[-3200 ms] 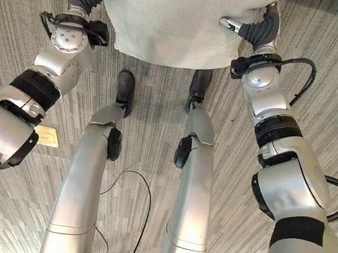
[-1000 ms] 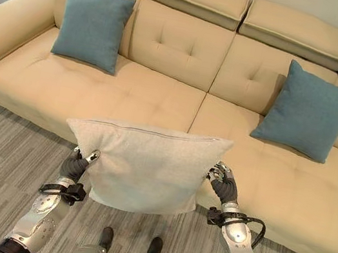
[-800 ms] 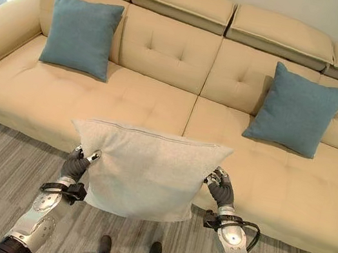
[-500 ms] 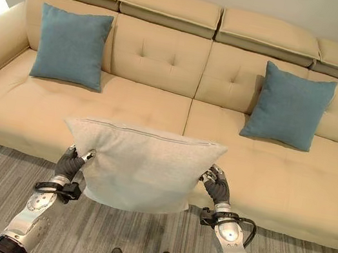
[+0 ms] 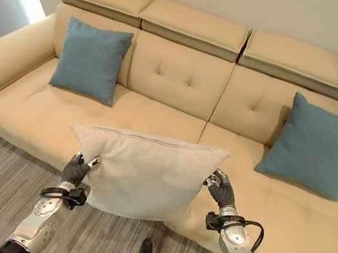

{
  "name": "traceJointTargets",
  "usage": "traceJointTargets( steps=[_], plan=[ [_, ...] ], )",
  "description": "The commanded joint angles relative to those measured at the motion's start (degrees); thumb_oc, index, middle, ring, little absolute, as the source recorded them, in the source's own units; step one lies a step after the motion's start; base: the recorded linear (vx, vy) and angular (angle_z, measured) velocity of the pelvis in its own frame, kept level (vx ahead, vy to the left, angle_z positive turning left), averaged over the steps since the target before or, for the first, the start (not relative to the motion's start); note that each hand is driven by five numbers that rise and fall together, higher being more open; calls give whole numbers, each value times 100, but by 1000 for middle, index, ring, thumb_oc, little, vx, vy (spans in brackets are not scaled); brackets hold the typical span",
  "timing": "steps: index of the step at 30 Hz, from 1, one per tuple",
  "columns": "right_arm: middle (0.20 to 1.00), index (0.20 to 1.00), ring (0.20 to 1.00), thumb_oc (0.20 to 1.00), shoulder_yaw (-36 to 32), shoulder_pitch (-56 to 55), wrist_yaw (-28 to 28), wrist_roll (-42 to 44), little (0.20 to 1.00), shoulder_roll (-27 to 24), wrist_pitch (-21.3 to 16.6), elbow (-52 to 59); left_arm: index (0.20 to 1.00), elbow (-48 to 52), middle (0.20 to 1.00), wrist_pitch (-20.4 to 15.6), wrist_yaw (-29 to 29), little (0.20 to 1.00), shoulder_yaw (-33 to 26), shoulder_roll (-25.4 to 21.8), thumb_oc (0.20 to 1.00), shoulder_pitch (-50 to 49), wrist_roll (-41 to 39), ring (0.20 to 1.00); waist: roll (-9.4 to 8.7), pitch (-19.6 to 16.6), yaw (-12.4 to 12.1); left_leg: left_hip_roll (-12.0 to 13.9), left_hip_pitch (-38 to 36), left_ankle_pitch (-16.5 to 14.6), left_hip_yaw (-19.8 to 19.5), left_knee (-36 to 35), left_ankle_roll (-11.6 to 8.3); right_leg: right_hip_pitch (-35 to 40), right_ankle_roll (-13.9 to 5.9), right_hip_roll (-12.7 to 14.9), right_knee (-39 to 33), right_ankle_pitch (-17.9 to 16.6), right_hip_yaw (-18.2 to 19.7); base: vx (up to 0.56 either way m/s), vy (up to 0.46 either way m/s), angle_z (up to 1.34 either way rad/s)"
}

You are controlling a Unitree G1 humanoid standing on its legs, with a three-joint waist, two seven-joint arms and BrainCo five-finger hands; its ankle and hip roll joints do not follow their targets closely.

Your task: Pick up all the scattered cushions and arrange them neatly on the sofa.

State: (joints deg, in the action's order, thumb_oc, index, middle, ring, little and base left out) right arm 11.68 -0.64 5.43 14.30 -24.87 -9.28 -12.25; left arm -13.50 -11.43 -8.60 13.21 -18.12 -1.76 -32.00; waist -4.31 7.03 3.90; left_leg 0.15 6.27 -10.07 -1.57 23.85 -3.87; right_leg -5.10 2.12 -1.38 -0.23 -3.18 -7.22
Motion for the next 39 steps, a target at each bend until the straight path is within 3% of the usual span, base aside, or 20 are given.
traceJointTargets(
  steps=[1, 2, 3, 7, 11, 14, 17, 20, 23, 26, 27, 28, 30, 31, 32, 35, 39],
  plan=[
    [200, 200, 200, 200, -96, 342, 31, -37, 200, 63, -479, 453, 200, 603, 200, -406, 299, 200, 145, -42, 200, 456, 73, 200, -97, -175, -48, 134, 139, 1065, 219, -1672, 23, 455, -694, 288, 118, 378, 281, 401, 122, 4],
    [200, 200, 200, 200, -59, 376, 60, -54, 200, 82, -465, 411, 200, 588, 200, -410, 260, 200, 129, -30, 200, 448, 62, 200, -56, -162, -103, 153, 172, 1294, 137, -1901, -3, 489, -695, 286, 201, 463, 346, 401, 122, 11],
    [200, 200, 200, 200, -59, 376, 60, -54, 200, 82, -465, 411, 200, 588, 200, -410, 260, 200, 129, -30, 200, 448, 62, 200, -56, -162, -103, 152, 172, 1294, 137, -1902, -3, 489, -695, 286, 201, 464, 346, 217, 166, -8],
    [200, 200, 200, 200, -43, 489, 38, -192, 200, 190, -409, 418, 200, 727, 200, -421, 280, 200, 127, -47, 200, 428, 10, 200, 45, -224, -121, -62, -217, 1042, 238, -2053, 230, 462, -898, 577, 740, 556, 439, 218, 256, -38],
    [200, 200, 200, 200, 11, 569, 59, -312, 200, 227, -408, 451, 200, 811, 200, -418, 274, 200, 139, -102, 200, 466, 55, 200, 71, -171, -164, -155, -330, 938, 357, -2042, 392, 138, -1048, 779, 1471, 237, 496, 78, 146, -31],
    [200, 200, 200, 200, 50, 652, 49, -364, 200, 263, -386, 466, 200, 883, 200, -409, 266, 200, 171, -170, 200, 489, 103, 200, 154, -105, -151, -165, -486, 851, 482, -2085, 508, -146, -1052, 854, 2051, 88, 459, 91, 150, -30],
    [200, 200, 200, 200, 50, 593, 10, -384, 200, 298, -394, 472, 200, 901, 200, -385, 294, 200, 151, -170, 200, 440, 206, 200, 189, -120, -142, -180, -641, 738, 559, -2119, 520, -246, -1004, 843, 1945, 202, 214, 134, 101, -25],
    [200, 200, 200, 200, 81, 648, -39, -315, 200, 282, -418, 402, 200, 911, 200, -392, 314, 200, 99, -169, 200, 392, 205, 200, 142, -197, -149, -237, -856, 656, 686, -2316, 469, -451, -960, 566, 1062, 186, -385, 172, 19, -48],
    [200, 200, 200, 200, 113, 683, -54, -315, 200, 250, -421, 400, 200, 898, 200, -391, 317, 200, 84, -158, 200, 400, 205, 200, 140, -184, -89, -257, -975, 574, 717, -2306, 438, -616, -970, 500, 888, 75, -699, 138, 4, -34],
    [200, 200, 200, 200, 124, 649, -59, -311, 200, 224, -422, 390, 200, 846, 200, -390, 390, 200, 140, -102, 200, 383, 195, 200, 42, -220, -25, -298, -1028, 515, 686, -2075, 362, -260, -886, 372, 435, 120, -534, 201, -73, 11],
    [200, 200, 200, 200, 79, 634, -17, -307, 200, 189, -445, 407, 200, 824, 200, -402, 422, 200, 159, -43, 200, 405, 130, 200, 10, -272, -43, -257, -910, 651, 711, -1640, 147, 6, -810, 290, 214, 114, -426, 166, -98, 30],
    [200, 200, 200, 200, 78, 633, -17, -307, 200, 188, -445, 409, 200, 824, 200, -402, 424, 200, 160, -43, 200, 405, 129, 200, 12, -270, -39, -253, -899, 639, 706, -1616, 143, 15, -807, 287, 200, 107, -432, 144, -102, 23],
    [200, 200, 200, 200, 45, 590, -16, -190, 200, 115, -476, 495, 200, 840, 200, -407, 501, 200, 196, -78, 200, 457, 139, 200, -97, -233, -70, -112, -494, 795, 740, -611, -111, 295, -692, 271, -23, 106, -426, 123, -114, 4],
    [200, 200, 200, 200, 85, 601, -27, -171, 200, 120, -460, 495, 200, 841, 200, -399, 469, 200, 205, -50, 200, 440, 120, 200, -107, -220, -97, -86, -422, 814, 686, -427, -128, 376, -658, 261, -58, 135, -402, 143, -83, 8],
    [200, 200, 200, 200, 99, 592, -15, -160, 200, 124, -445, 465, 200, 825, 200, -392, 444, 200, 198, -45, 200, 439, 108, 200, -108, -197, -124, -54, -351, 821, 616, -403, -112, 421, -645, 265, -70, 169, -365, 152, 11, -8],
    [200, 200, 200, 200, 89, 586, -21, -129, 200, 78, -415, 524, 200, 829, 200, -360, 387, 200, 167, -67, 200, 400, 98, 200, -171, -211, -171, 255, -224, 657, 578, -1190, 20, 531, -731, 400, -104, 274, -245, 160, 69, -8],
    [200, 200, 200, 200, 77, 569, 50, -128, 200, 16, -417, 462, 200, 904, 200, -377, 274, 200, 118, -39, 200, 402, 47, 200, -92, -167, -280, 453, -28, 1198, -67, -1843, -147, 627, -734, 392, -33, 447, -15, 145, 128, -33]
  ],
)
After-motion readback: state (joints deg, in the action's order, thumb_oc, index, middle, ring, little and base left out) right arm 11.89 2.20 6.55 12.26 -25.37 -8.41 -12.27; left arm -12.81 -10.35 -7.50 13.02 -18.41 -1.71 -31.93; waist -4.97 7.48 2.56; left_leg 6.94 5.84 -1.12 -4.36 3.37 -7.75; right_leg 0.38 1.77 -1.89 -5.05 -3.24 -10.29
